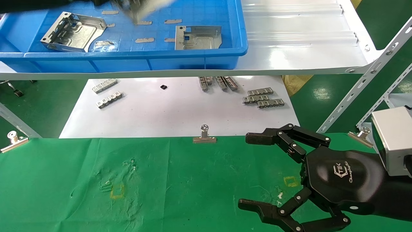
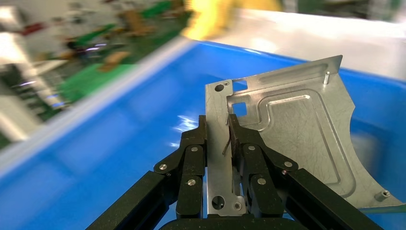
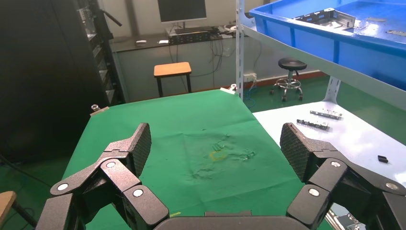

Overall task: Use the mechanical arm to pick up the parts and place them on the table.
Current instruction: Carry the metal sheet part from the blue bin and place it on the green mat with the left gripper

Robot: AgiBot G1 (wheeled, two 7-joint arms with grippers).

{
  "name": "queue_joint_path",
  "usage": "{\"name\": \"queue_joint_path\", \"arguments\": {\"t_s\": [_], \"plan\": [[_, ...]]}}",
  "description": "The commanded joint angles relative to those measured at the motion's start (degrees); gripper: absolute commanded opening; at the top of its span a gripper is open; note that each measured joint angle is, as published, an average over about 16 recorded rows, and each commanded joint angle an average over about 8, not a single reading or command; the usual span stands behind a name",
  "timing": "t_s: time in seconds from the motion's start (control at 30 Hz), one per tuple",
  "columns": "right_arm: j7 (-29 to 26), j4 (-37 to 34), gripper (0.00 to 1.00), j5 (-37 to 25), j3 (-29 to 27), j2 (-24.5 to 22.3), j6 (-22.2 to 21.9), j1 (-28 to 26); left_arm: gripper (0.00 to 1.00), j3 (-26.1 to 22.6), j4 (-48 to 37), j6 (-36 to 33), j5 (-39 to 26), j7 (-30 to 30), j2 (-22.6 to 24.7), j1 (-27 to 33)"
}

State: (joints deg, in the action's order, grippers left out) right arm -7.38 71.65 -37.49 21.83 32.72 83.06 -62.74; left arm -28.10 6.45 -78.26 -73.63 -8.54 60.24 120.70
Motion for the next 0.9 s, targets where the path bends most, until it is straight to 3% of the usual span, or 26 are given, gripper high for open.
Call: {"name": "queue_joint_path", "arguments": {"t_s": [0.03, 0.23, 0.5, 0.9], "plan": [[0.00, 0.00, 1.00, 0.00, 0.00, 0.00, 0.00, 0.00, 0.00, -0.16, 0.45, -4.88, -0.05, -1.72, -0.86, -0.22], [0.00, 0.00, 1.00, 0.00, 0.00, 0.00, 0.00, 0.00, 0.00, -0.55, 2.23, -12.72, 0.78, -5.89, -3.67, -1.15], [0.00, 0.00, 1.00, 0.00, 0.00, 0.00, 0.00, 0.00, 0.00, -2.70, 8.63, -13.37, 3.22, -9.38, -7.06, -5.01], [0.00, 0.00, 1.00, 0.00, 0.01, 0.00, 0.00, 0.00, 0.00, -6.85, 23.88, -13.51, 14.43, -10.23, -13.53, -10.69]]}}
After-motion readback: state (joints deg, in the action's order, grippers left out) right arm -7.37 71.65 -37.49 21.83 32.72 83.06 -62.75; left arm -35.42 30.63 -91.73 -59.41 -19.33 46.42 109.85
